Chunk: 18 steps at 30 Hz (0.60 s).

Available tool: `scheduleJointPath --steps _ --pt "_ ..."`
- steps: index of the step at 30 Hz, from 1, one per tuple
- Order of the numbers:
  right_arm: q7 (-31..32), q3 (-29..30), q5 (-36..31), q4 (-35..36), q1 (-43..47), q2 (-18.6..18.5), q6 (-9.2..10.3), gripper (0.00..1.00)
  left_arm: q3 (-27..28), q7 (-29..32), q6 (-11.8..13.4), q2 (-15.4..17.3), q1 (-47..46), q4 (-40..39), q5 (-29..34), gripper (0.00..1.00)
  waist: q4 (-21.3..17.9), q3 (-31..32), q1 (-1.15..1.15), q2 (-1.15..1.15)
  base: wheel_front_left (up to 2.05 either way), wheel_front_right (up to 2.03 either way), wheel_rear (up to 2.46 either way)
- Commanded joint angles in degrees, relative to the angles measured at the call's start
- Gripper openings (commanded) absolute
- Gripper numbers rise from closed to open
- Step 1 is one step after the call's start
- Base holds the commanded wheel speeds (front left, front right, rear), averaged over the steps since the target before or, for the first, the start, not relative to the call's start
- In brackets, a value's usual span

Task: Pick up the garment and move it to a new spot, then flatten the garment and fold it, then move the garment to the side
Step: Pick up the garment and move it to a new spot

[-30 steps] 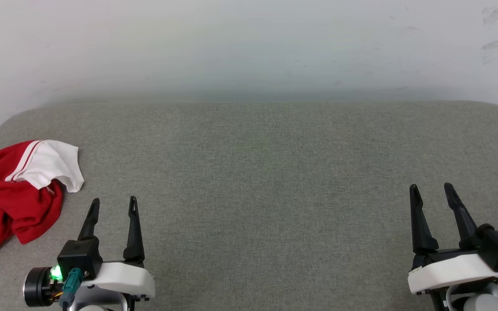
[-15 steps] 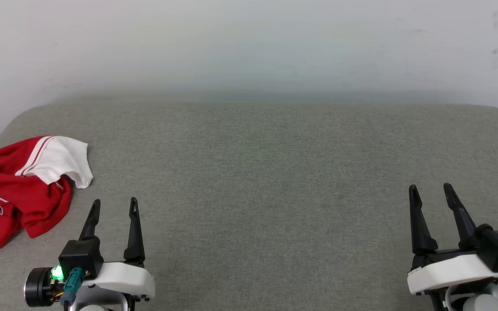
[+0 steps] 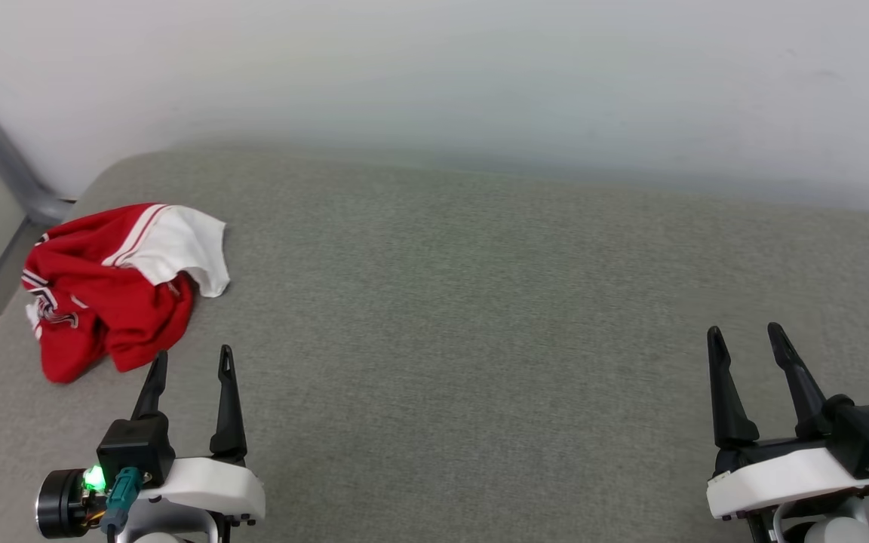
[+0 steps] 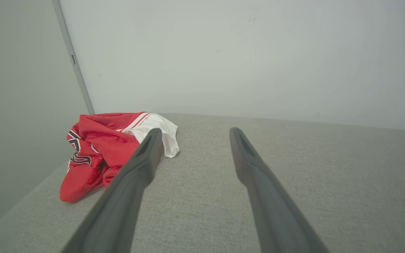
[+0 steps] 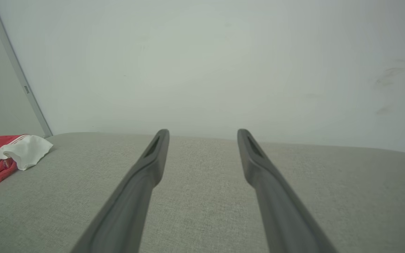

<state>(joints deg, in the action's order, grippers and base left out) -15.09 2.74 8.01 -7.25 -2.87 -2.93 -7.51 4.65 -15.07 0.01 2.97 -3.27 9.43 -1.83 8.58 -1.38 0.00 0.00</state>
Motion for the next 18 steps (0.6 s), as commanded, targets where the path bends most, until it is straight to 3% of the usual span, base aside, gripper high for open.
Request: scheduleJointPath --steps 1,18 --pt "-0.1 -0.1 -0.2 0.3 0.4 0.1 0.04 1.00 0.1 -0.2 -0.1 0.0 -0.4 0.1 0.0 1.00 1.7 -0.2 0.00 0.00 0.00 0.00 0.00" --pt "-0.1 -0.3 -0.4 0.1 0.4 0.1 0.04 1.00 0.8 -0.2 -0.2 0.0 -0.2 0.4 -0.3 1.00 12.9 -0.3 0.00 0.00 0.00 0.00 0.00"
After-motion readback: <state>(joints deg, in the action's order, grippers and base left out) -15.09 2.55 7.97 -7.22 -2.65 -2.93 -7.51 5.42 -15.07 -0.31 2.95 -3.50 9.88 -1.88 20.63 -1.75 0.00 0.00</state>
